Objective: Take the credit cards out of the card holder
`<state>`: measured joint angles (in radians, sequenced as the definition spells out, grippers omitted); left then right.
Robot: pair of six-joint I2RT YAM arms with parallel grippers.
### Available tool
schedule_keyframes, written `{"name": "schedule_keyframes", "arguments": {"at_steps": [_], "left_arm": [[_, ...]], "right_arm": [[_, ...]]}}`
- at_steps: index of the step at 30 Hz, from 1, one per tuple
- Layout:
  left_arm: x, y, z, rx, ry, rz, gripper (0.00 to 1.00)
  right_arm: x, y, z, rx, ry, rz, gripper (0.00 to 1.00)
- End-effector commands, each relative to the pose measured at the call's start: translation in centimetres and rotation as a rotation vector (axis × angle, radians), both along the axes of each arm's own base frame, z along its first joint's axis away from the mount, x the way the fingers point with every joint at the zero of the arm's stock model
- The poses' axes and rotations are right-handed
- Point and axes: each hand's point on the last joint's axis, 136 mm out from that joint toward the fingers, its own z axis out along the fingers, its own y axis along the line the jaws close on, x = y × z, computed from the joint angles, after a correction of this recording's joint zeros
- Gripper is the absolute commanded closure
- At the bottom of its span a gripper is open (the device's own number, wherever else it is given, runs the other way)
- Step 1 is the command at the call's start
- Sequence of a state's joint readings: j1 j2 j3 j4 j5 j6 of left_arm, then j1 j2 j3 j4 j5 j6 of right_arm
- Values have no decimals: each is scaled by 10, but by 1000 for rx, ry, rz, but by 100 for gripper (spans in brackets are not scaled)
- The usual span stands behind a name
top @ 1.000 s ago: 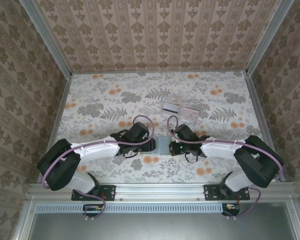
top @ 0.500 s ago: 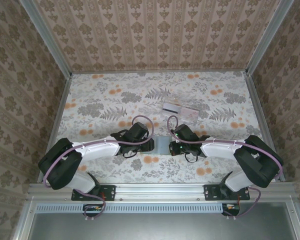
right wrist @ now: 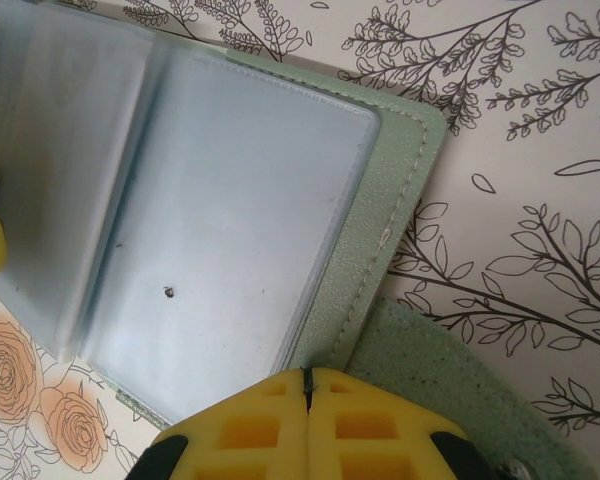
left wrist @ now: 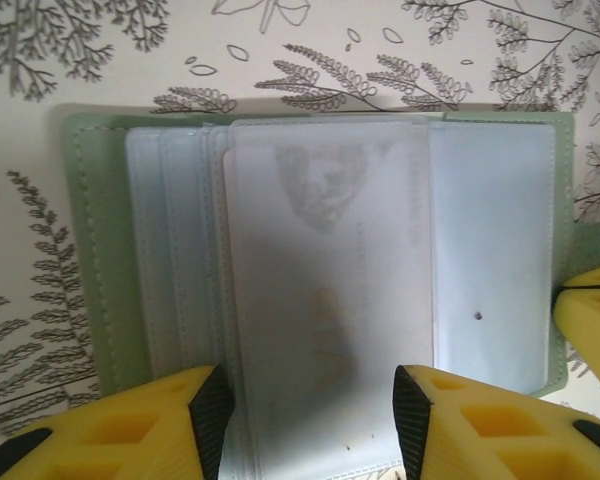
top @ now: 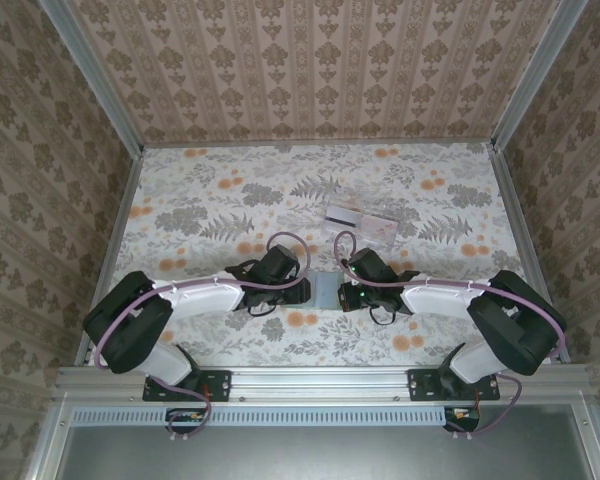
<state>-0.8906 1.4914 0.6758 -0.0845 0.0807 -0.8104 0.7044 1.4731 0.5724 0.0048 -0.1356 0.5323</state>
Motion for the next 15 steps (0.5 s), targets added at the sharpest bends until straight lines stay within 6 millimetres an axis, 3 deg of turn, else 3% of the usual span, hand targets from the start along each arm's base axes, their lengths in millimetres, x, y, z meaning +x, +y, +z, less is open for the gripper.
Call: {"name": "schedule_keyframes", "arguments": {"at_steps": [1, 10, 15], "left_arm": [[-7, -11, -1, -40, 11, -42, 46], [-11, -19, -2, -76, 27, -59, 40], [-10, -22, 3, -97, 25, -65, 25]], "right_arm": [[-7, 2, -11, -18, 44, 1, 100], [-7, 1, -11, -21, 45, 2, 100], [-8, 1, -11, -21, 45, 3, 100]]}}
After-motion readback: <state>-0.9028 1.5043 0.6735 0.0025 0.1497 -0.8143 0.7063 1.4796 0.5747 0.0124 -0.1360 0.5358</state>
